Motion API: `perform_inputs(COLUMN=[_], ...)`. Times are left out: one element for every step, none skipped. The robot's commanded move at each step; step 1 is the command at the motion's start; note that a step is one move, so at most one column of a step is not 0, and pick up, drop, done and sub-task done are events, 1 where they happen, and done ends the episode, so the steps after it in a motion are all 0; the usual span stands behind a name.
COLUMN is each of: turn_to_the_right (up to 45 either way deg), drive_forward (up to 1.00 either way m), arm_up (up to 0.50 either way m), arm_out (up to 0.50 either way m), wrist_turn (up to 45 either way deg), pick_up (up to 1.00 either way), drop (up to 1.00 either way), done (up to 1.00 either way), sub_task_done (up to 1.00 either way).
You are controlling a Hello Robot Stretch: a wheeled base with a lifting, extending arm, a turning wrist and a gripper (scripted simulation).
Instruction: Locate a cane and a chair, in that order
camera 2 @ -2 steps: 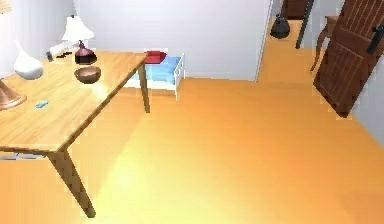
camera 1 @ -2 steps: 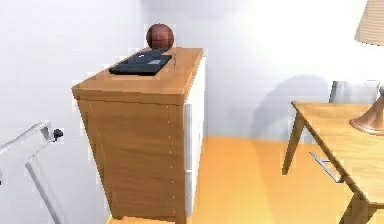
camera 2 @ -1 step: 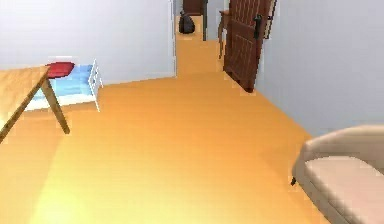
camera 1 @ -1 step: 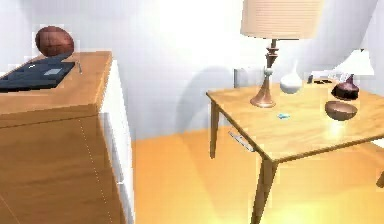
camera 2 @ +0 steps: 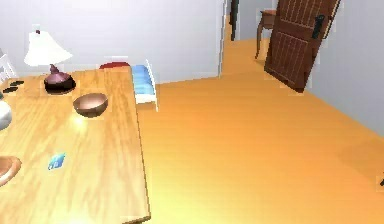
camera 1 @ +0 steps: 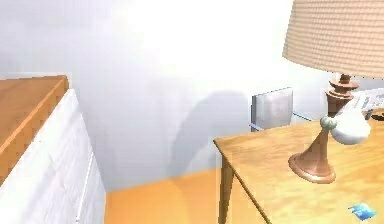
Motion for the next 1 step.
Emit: perform_inputs(turn_to_the_right=[-12.0], drive_forward=[0.0], arm_up=[0.0], arm_out=[0.0], wrist_turn=[0.0], pick_up=[0.0], drop=[0.0], done=[0.0], sub_task_done=[0.0])
